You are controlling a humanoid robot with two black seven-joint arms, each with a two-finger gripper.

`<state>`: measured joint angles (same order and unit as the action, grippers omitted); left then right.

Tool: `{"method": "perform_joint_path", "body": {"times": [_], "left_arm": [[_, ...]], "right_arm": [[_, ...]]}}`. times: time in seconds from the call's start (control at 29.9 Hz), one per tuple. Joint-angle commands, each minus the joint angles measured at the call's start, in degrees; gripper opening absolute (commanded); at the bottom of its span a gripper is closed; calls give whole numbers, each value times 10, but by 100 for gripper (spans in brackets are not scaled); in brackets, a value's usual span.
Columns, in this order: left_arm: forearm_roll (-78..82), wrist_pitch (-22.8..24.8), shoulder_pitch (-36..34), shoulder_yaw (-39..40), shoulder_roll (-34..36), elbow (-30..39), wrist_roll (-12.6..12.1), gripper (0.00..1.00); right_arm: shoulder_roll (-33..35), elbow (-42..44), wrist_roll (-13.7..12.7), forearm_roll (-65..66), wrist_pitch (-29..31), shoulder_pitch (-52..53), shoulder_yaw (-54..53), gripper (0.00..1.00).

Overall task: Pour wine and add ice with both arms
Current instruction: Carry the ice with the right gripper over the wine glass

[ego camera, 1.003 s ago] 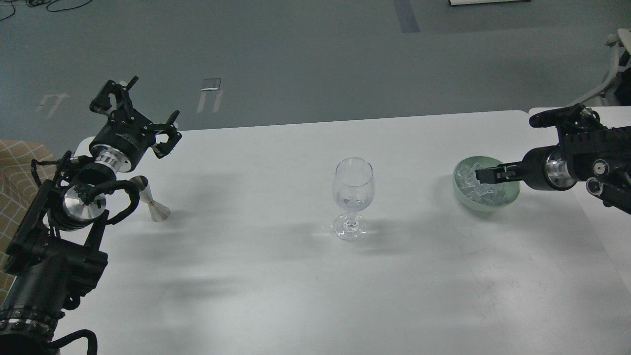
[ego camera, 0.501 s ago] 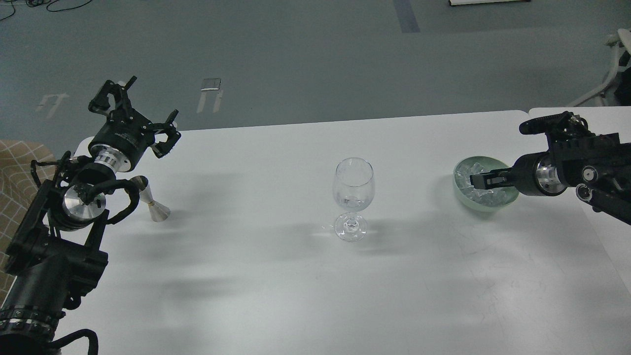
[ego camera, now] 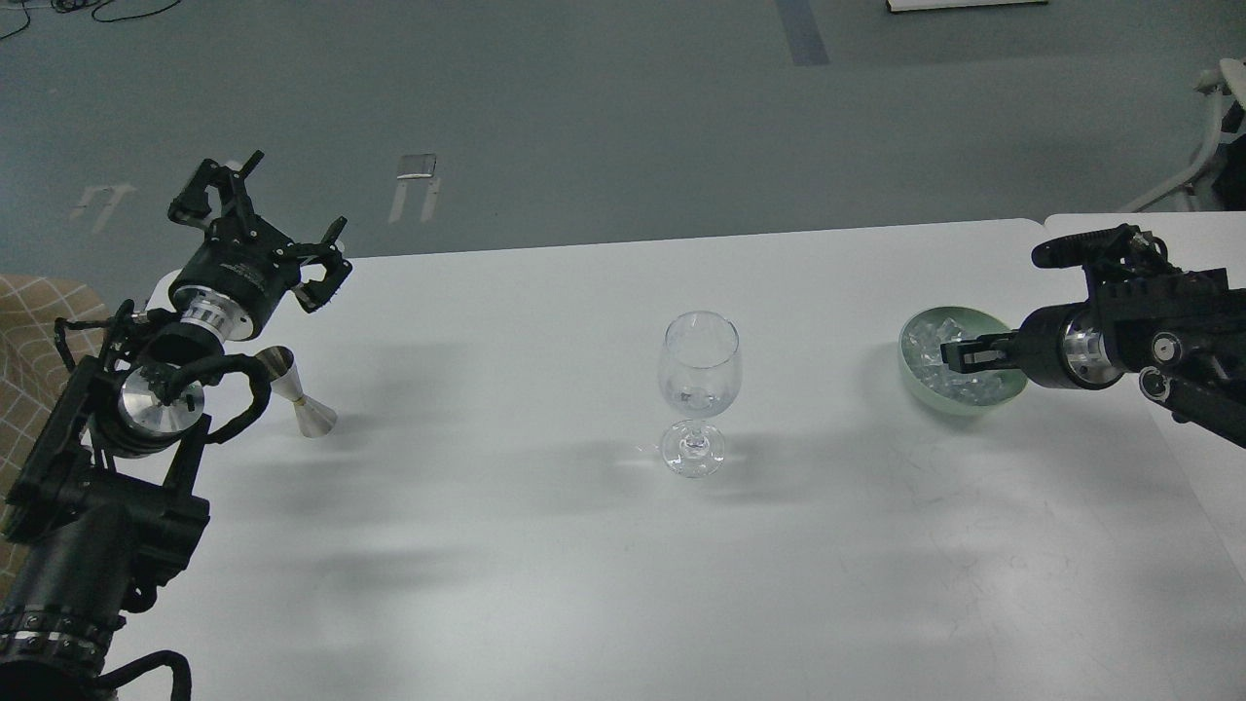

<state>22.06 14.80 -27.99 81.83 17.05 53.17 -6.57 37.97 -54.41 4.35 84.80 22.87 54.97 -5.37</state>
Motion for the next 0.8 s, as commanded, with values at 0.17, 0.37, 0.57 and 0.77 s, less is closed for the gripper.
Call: {"method": "perform_joint_path", "body": {"times": [0.17, 0.37, 0.57, 0.77], "left_arm": [[0, 0, 1, -2, -3, 1, 1, 98], [1, 0, 1, 0, -3, 2, 1, 98], [1, 0, 0, 0, 4, 2, 1, 98], [1, -1, 0, -2, 0, 3, 0, 98]], "right_arm": [[3, -5, 0, -9, -2, 14, -31, 30], [9, -24, 1, -9, -1, 19, -68, 30], [27, -81, -1, -9, -1, 20, -136, 30], [29, -158, -35, -9, 1, 20, -201, 31]]}}
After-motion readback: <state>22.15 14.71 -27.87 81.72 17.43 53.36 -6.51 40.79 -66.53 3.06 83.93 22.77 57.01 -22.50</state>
